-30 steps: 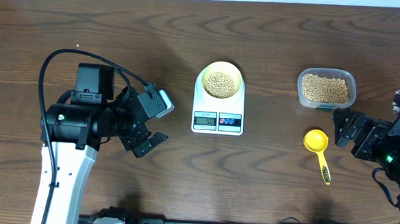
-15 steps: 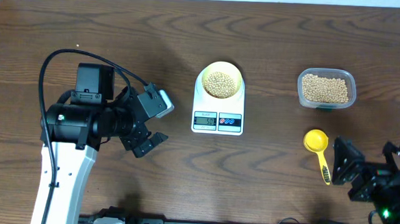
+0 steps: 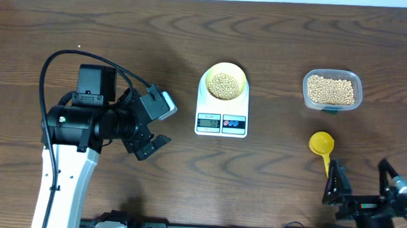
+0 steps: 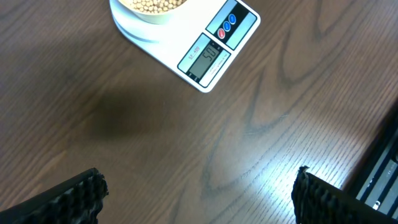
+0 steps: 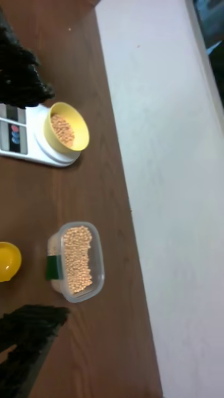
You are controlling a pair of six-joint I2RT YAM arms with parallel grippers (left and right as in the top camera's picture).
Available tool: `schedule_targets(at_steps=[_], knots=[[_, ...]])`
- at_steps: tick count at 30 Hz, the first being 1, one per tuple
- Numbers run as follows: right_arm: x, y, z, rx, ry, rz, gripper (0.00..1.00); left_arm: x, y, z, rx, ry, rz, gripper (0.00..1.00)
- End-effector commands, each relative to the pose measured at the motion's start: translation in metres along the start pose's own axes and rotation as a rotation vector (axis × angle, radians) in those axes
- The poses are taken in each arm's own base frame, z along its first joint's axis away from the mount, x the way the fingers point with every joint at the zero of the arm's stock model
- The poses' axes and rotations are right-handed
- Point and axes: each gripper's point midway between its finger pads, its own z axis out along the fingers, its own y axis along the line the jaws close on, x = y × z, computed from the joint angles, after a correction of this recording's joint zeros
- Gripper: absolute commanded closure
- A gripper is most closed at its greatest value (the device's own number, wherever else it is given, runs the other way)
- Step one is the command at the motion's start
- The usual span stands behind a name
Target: Scoop item into bowl and weigh 50g on scale
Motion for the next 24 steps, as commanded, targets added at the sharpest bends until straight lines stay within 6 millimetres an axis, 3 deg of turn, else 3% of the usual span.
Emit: schedule_targets(at_steps=[1,6,12,17,24], knots=[[0.015,-0.006,0.012,-0.011,-0.047,-0.012,0.01,-0.002,0.001,-0.004,-0.013,-0.007,0.012,0.02],[0.027,-0.011,0.035,-0.025,-0.063,-0.048,0.01,-0.002,0.001,-0.004,-0.013,-0.007,0.012,0.02],[0.059,-0.015,0.066,-0.056,-0.055,-0.165,0.01,-0.002,0.001,-0.004,-0.012,-0.007,0.012,0.02],[0.082,-0.021,0.083,-0.056,-0.042,-0.164,0.01,-0.002,0.001,-0.004,-0.012,-0.007,0.012,0.02],[0.098,-0.026,0.097,-0.061,-0.072,-0.175,0.01,-0.002,0.001,-0.004,-0.013,-0.007,0.012,0.02]])
